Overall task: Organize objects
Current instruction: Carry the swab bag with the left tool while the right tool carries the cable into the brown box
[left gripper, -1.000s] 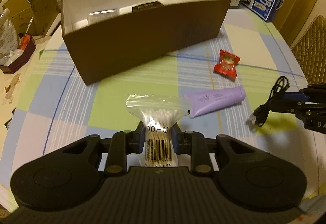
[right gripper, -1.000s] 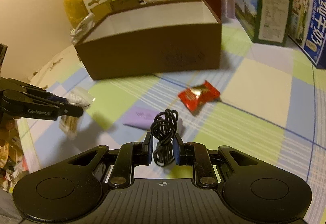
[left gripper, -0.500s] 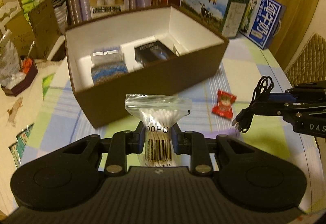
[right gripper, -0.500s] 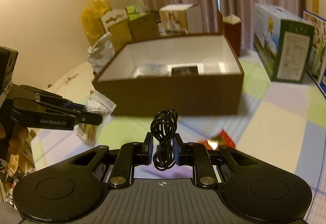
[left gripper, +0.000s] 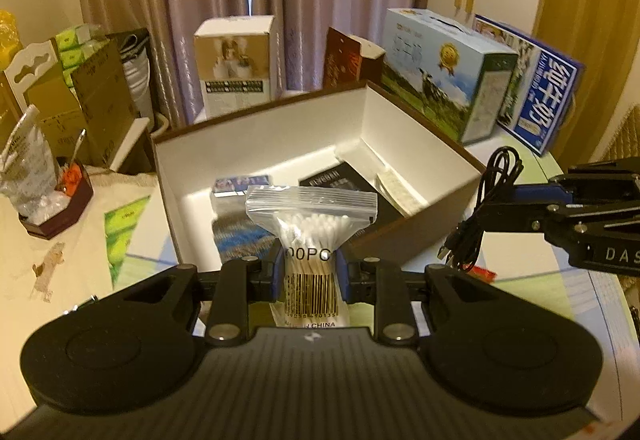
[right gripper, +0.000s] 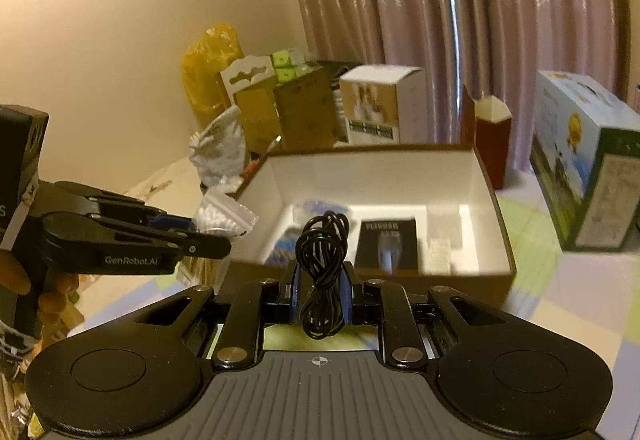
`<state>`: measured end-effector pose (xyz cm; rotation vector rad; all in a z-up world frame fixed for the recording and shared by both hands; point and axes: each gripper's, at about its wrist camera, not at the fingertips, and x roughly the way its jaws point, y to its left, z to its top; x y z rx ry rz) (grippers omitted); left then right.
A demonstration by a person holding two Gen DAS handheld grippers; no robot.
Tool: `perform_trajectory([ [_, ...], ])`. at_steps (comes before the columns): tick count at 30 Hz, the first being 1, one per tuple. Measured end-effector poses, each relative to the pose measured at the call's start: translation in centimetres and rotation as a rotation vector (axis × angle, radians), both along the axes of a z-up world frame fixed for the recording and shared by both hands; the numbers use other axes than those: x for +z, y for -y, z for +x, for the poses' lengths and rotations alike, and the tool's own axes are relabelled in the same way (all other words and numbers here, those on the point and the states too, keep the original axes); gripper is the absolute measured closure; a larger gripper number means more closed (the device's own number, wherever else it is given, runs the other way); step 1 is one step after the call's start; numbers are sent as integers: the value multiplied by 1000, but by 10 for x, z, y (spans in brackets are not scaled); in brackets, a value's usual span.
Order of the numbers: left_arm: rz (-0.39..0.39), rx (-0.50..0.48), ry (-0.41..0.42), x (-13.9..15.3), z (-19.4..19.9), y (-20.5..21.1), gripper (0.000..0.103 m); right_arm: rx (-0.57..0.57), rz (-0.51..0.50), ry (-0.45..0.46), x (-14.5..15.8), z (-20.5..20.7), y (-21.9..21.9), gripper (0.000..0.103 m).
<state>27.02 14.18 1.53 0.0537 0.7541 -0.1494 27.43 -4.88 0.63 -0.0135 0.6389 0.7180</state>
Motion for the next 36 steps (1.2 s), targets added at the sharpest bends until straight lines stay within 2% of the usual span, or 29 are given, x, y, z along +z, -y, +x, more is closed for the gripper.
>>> perform_trajectory([
  [9,6,28,-9,-2,40,-18,81,4,16,3,3,41,-21,86],
  [23,13,49,-79,-28,97,-34,81,-14,-5,-65,-23,93,-52,86],
  [36,6,76,-154,-55,131,-50,81,-19,-18,-135,-50,118,-74,86],
])
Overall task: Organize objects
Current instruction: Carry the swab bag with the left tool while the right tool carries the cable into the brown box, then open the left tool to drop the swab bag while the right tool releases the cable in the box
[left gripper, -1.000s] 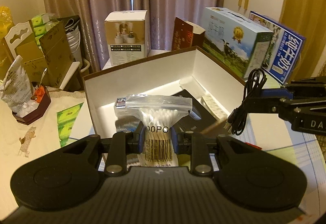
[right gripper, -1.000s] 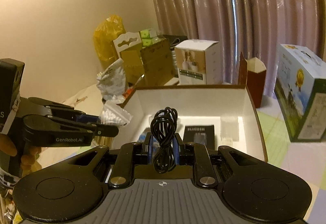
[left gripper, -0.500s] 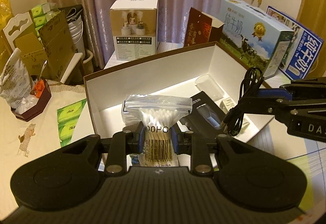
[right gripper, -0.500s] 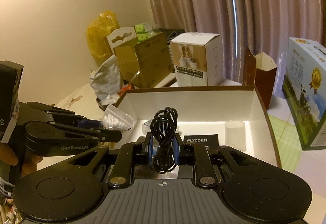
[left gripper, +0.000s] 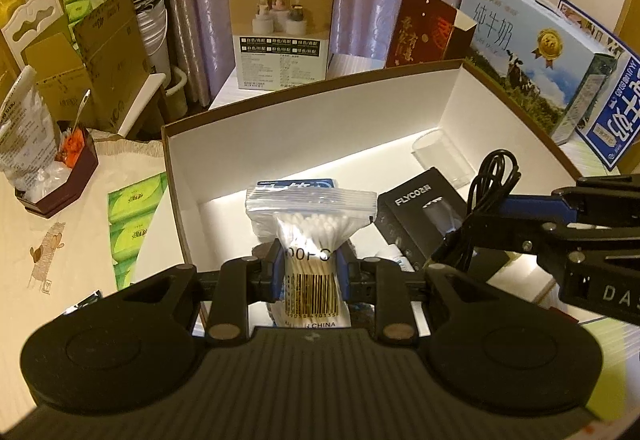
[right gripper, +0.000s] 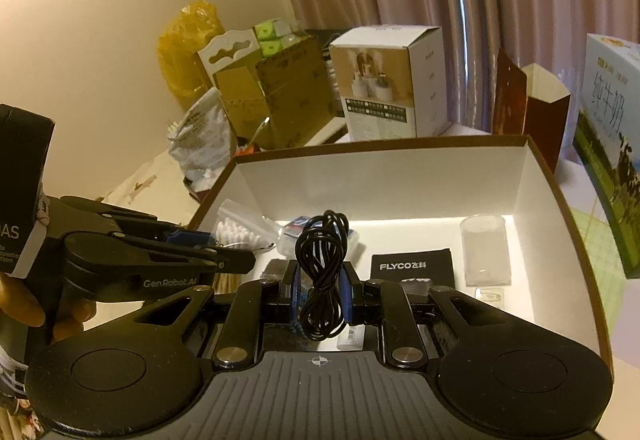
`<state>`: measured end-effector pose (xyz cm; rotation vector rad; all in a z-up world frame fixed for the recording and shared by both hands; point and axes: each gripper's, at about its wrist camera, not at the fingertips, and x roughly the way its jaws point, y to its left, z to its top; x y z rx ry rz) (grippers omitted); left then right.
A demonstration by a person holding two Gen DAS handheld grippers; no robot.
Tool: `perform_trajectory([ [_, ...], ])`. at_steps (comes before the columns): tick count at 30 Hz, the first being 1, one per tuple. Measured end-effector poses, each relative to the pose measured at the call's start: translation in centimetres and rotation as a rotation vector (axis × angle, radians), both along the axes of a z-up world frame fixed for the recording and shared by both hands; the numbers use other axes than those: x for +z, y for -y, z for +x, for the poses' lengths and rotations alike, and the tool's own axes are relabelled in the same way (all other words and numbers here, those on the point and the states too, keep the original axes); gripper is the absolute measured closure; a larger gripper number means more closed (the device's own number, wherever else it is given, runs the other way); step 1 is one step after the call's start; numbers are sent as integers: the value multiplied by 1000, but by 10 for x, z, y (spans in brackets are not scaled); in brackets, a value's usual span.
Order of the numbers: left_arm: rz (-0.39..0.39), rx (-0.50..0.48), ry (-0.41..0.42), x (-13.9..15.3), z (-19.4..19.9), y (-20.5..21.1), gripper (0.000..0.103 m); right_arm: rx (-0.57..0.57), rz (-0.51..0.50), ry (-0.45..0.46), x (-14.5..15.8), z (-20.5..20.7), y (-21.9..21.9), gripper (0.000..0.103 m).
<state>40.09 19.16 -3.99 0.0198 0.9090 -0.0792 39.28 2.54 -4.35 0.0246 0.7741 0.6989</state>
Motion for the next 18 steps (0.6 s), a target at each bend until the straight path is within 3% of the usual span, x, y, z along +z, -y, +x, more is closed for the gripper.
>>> perform_trajectory([
  [5,5,-2,-9,-4,8,-1,79,-3,4,-18,-4,6,-5,86],
  [8,5,2,-4,-4,10,-2,66,-5,9,-30,-7,10,-7,86],
  [12,9,-8,2,-4,13,-3,56,-9,13,-46,-10,13,-9,86],
  [18,19,-9,6,-4,16,-5,50,-21,30,-80,-14,22,-14,86],
])
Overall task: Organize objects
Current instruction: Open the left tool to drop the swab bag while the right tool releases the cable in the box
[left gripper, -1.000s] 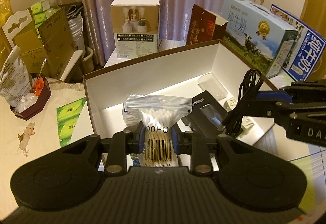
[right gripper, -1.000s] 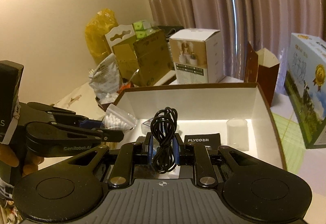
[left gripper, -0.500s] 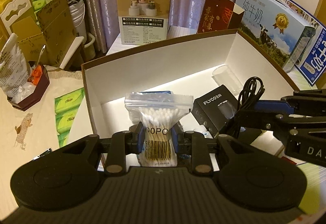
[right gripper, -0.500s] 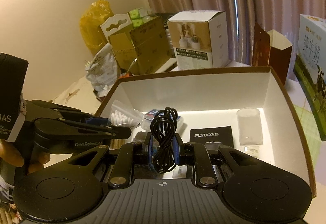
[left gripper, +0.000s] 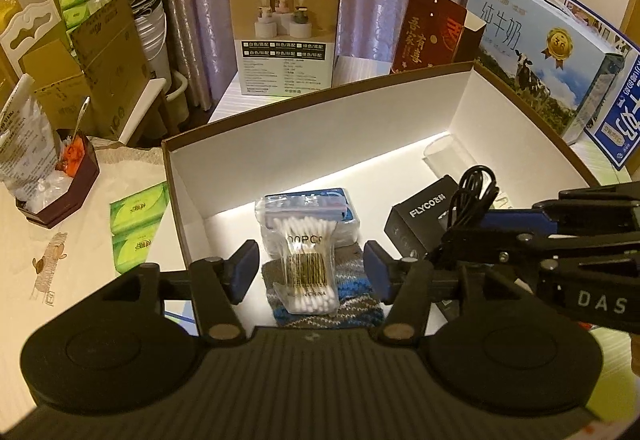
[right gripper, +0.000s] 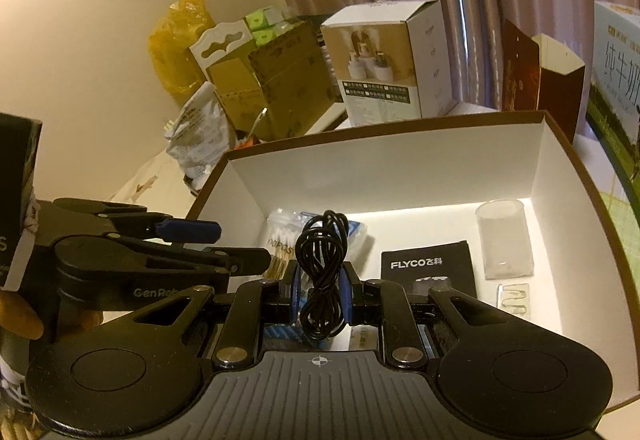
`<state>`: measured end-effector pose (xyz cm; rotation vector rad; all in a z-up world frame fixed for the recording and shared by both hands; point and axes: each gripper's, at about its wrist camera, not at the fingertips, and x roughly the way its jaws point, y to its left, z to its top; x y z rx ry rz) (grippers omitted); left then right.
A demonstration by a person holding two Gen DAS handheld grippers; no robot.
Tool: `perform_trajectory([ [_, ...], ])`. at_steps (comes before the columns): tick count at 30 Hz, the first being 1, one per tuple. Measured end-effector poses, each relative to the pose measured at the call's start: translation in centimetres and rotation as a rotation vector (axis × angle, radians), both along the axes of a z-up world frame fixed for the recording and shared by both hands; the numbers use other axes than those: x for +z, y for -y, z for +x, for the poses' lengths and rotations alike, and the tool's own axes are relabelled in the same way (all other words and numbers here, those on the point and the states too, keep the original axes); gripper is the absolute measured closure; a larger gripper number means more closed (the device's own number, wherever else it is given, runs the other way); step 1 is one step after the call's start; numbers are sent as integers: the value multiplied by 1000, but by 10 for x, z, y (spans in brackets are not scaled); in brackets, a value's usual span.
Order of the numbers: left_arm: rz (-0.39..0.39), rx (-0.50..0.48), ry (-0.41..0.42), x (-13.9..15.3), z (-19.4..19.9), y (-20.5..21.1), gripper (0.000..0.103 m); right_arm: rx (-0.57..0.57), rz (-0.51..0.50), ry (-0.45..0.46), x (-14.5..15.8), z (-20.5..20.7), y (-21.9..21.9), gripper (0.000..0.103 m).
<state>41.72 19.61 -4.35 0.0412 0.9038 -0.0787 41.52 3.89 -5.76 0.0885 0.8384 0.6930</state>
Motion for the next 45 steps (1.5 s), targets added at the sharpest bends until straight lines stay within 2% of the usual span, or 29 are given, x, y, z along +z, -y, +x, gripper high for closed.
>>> perform_trajectory([
  [4,0,3,-2,0,1,-2,47,-16,23,-28,-2,9,-4,86],
  [6,1,3,-2,0,2,-3,45,-63,21,-25,-3,16,-6,85],
  [8,1,4,-1,0,2,-3,43,-93,21,-16,-3,22,-6,76],
  [10,2,2,0,0,2,-3,41,-132,31,4,-1,26,-3,51],
  [11,1,2,0,0,2,-3,40,-140,44,13,0,27,0,47],
  [29,-4,1,11,4,-4,0,30,-165,-13,-10,2,12,27,43],
  [45,-18,32,18,21,-29,7,18,-198,-4,-2,19,-15,48,17],
])
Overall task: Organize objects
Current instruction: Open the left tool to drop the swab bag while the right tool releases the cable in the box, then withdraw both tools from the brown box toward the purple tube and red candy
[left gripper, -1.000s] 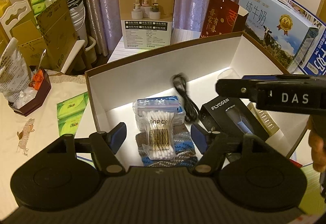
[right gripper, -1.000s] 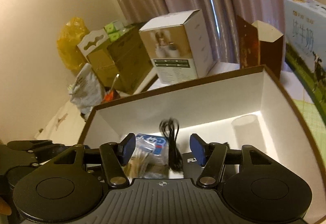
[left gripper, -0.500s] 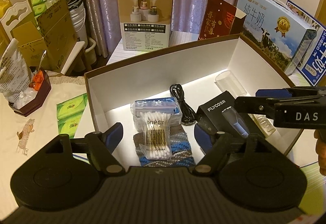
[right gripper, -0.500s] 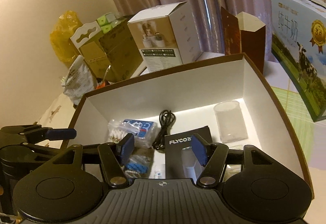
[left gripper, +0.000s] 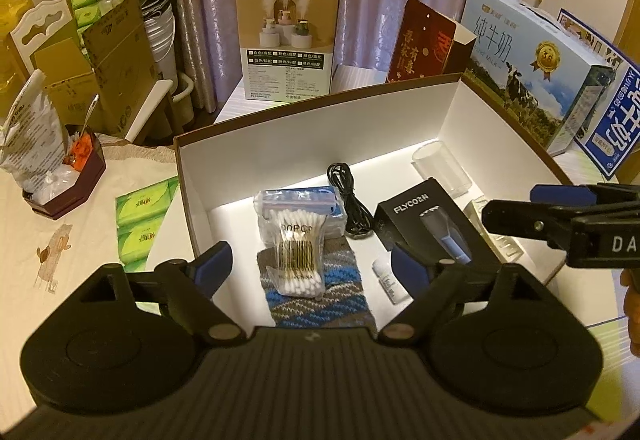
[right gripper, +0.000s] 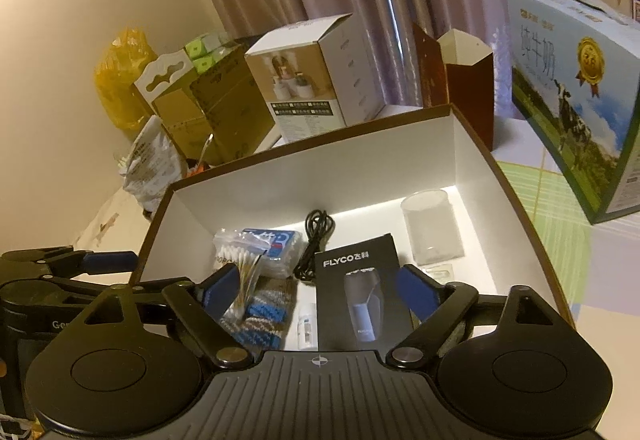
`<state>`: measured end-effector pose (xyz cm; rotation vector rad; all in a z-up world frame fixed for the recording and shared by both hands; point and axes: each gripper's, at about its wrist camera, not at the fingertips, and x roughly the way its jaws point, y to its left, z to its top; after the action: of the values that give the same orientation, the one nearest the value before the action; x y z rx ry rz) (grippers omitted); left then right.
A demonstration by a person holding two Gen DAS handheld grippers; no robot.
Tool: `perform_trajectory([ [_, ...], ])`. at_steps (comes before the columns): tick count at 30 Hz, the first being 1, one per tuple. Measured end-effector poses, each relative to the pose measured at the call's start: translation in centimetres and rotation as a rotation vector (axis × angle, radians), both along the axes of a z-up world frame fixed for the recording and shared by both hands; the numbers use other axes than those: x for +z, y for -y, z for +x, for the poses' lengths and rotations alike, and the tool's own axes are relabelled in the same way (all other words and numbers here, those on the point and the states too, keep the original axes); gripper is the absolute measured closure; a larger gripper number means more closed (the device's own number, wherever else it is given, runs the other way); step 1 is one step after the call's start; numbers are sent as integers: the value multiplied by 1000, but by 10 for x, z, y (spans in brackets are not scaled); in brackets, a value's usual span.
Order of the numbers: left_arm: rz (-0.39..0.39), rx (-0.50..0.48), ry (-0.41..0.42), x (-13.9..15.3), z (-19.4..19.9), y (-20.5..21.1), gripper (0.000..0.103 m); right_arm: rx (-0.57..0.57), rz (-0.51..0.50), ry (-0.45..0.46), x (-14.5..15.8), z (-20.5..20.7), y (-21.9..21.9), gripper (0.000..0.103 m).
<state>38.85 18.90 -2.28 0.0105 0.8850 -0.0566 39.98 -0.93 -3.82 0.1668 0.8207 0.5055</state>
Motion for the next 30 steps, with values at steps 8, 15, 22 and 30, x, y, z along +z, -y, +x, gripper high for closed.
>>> perform_trajectory([
  [8,-17,6,18,16,-23,10,15,-12,9,29,16,-26,16,11],
  [15,-33,12,50,30,-50,17,14,-19,28,52,27,-55,30,10],
  [22,-63,15,72,40,-85,25,14,-29,45,66,35,-91,45,10],
  [30,-83,13,68,43,-128,40,13,-44,37,76,40,-134,70,9],
])
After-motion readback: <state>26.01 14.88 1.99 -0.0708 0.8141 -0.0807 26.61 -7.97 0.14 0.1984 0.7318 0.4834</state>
